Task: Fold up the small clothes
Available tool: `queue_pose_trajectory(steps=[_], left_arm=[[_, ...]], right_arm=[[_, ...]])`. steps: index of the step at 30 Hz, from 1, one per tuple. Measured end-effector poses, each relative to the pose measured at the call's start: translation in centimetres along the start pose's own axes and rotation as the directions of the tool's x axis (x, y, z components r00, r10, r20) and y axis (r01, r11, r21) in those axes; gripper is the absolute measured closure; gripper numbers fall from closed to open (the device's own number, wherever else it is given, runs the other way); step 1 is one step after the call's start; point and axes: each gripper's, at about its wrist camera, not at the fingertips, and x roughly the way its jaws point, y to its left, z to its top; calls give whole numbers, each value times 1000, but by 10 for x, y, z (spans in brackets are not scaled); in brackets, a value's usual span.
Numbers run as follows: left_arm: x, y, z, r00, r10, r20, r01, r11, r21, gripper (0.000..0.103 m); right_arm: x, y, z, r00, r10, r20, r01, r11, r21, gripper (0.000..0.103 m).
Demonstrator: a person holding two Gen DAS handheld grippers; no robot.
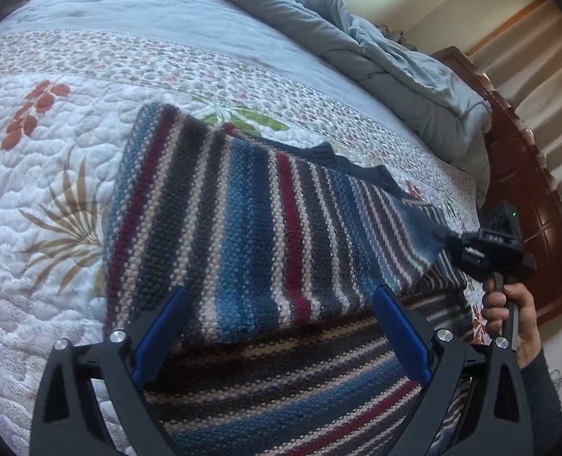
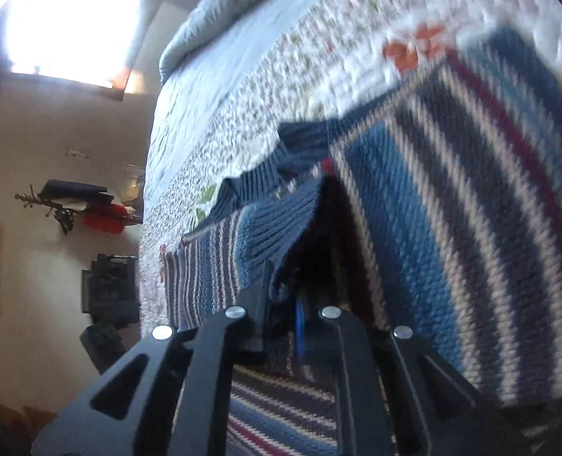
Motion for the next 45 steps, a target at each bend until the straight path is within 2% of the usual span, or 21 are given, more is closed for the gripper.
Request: queue_pose_trajectory(steps=[2, 4, 6, 7, 9, 10, 12, 13, 16, 21, 23, 24, 26, 31, 33, 35, 36, 39, 40, 42, 45], left_arm=[[-5, -8, -2, 1000, -27, 15, 27, 999, 19, 6], [-7, -16, -4, 999, -39, 30, 38, 998, 42, 5], [1, -20, -6, 1000, -15, 6, 14, 998, 57, 5], [8, -22, -9, 1000, 26, -10, -25, 998, 65, 5], [13, -27, -12, 998, 60, -12, -58, 994, 94, 6], [12, -32, -14, 996, 85, -2, -84, 989, 119, 6], [5, -46, -18, 990, 138, 42, -143, 973, 182, 6], [1, -53, -19, 984, 167, 66, -177, 962, 206, 6], [-10, -76, -23, 959, 235, 156, -272, 918, 289, 6], [-23, -103, -25, 923, 278, 267, -364, 856, 367, 5], [-25, -110, -26, 919, 273, 283, -370, 843, 389, 5], [-26, -113, -26, 917, 274, 288, -375, 837, 399, 5], [-25, -118, -29, 917, 274, 290, -379, 825, 418, 5], [-18, -121, -29, 916, 285, 281, -386, 817, 430, 5], [-18, -116, -25, 922, 282, 266, -374, 828, 417, 5], [-26, -99, -10, 940, 245, 236, -320, 874, 367, 5], [-34, -85, 1, 950, 214, 229, -281, 904, 321, 5], [-54, -45, 25, 967, 137, 216, -174, 971, 166, 5], [-62, -29, 34, 966, 123, 225, -150, 983, 106, 6], [-74, -9, 43, 962, 123, 245, -136, 990, 35, 6], [-79, 1, 46, 962, 111, 249, -118, 993, 10, 6]], right_arm=[[-17, 9, 0, 998, -19, 63, 23, 998, -63, 95], [-23, 6, -2, 995, -45, 88, 53, 995, -88, 95], [-15, -7, -5, 995, -83, 51, 87, 993, -77, 95], [-7, -17, -8, 991, -130, 28, 131, 989, -66, 93], [-1, -27, -9, 990, -142, 3, 142, 989, -52, 87], [-1, -29, -9, 991, -130, 1, 130, 991, -43, 84], [-8, -27, -5, 994, -109, 19, 110, 993, -46, 58], [-13, -22, -1, 992, -122, 44, 124, 990, -65, 55], [-14, -19, 13, 991, -123, 51, 126, 990, -60, 54], [7, -20, 25, 990, -141, -8, 140, 988, -61, 53], [11, -19, 25, 991, -132, -16, 131, 990, -57, 54], [11, -18, 26, 992, -129, -16, 127, 990, -65, 65], [9, -17, 24, 993, -116, -24, 114, 990, -78, 73], [10, -15, 25, 993, -108, -36, 105, 991, -88, 66], [12, -15, 24, 993, -111, -40, 107, 990, -87, 65], [12, -16, 24, 994, -102, -36, 99, 992, -76, 69], [11, -15, 25, 995, -92, -33, 89, 993, -74, 75], [8, -9, 25, 995, -96, -22, 93, 989, -115, 82], [7, -8, 25, 995, -95, -20, 92, 988, -122, 83], [1, -7, 25, 995, -97, -2, 96, 987, -131, 86], [-11, -10, 27, 994, -103, 40, 107, 986, -127, 87]])
